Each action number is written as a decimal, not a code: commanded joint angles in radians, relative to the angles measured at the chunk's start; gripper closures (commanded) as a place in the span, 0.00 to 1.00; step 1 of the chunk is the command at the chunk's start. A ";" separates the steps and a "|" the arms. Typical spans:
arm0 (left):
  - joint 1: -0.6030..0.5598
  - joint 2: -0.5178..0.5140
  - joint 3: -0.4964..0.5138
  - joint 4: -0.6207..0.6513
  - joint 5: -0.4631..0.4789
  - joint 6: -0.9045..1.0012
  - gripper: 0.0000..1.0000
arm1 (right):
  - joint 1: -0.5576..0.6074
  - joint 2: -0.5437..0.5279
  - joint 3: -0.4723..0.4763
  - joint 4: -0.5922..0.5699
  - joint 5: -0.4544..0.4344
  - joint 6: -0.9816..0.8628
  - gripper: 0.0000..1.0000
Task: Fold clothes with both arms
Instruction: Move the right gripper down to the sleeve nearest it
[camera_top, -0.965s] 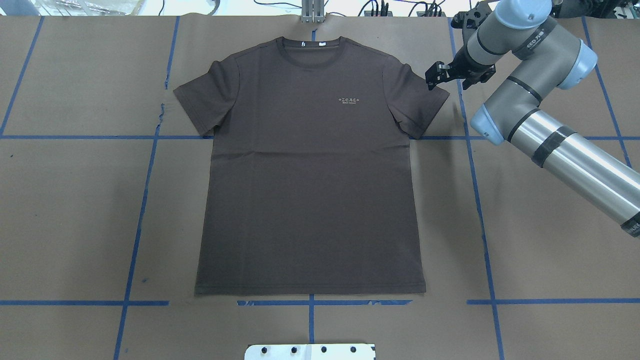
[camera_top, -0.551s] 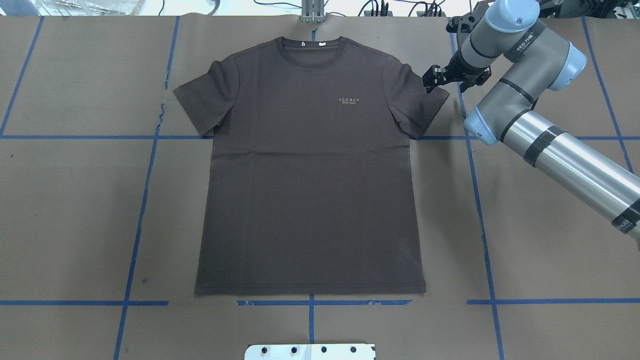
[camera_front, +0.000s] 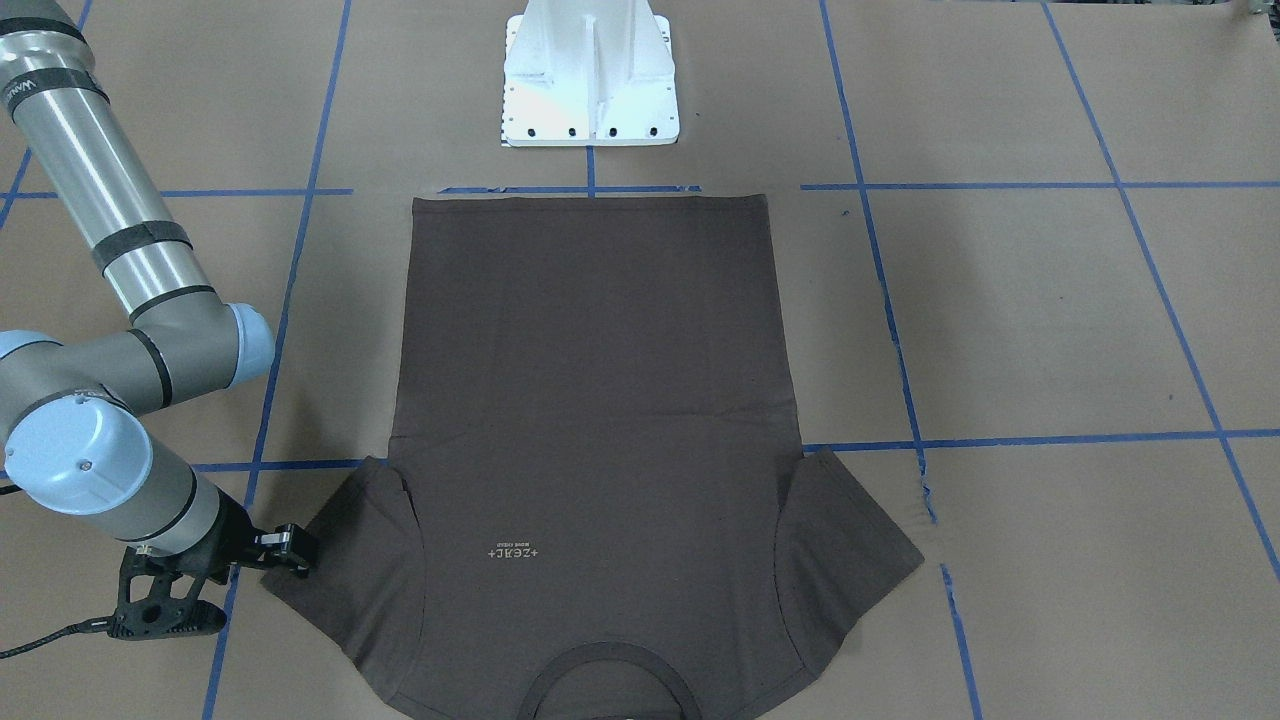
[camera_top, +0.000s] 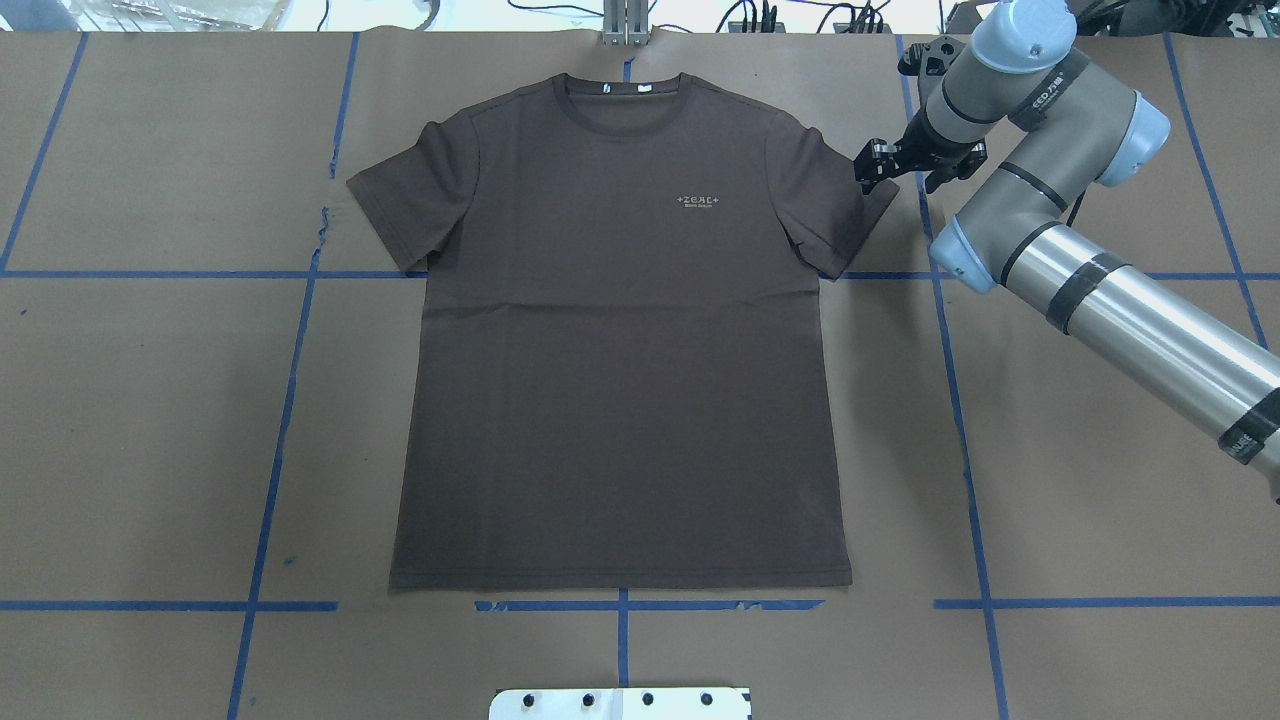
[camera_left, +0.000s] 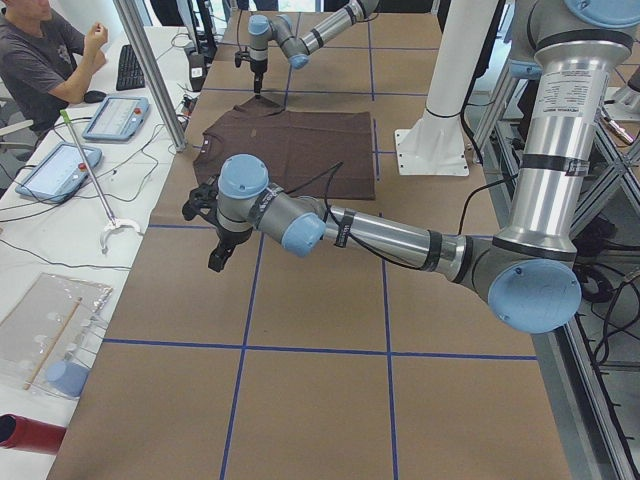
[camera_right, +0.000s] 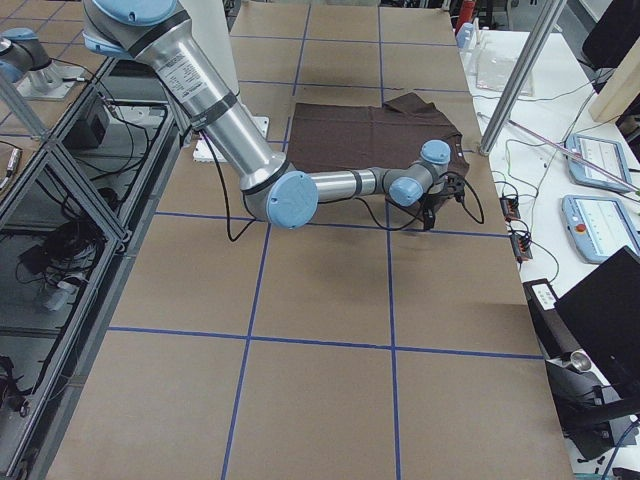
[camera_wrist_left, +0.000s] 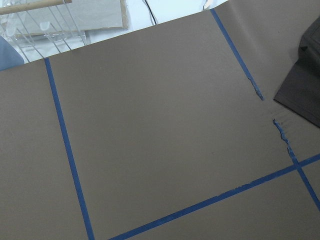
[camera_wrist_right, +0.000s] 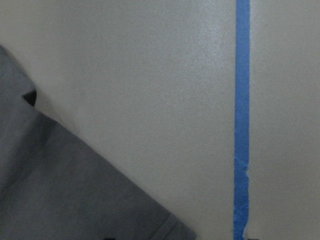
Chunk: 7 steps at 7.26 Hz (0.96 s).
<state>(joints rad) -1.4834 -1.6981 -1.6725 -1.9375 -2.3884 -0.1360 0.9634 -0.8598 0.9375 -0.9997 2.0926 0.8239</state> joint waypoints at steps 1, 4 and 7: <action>0.000 0.000 0.000 0.000 0.000 0.001 0.00 | 0.000 0.013 -0.011 0.001 0.001 0.001 0.43; 0.000 -0.009 0.002 0.002 0.002 -0.002 0.00 | 0.000 0.024 -0.020 0.001 0.009 0.001 0.71; 0.000 -0.023 -0.009 0.002 0.002 -0.068 0.00 | 0.000 0.036 -0.019 0.001 0.012 0.001 1.00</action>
<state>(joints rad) -1.4834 -1.7145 -1.6740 -1.9355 -2.3869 -0.1674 0.9633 -0.8296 0.9189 -0.9986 2.1032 0.8253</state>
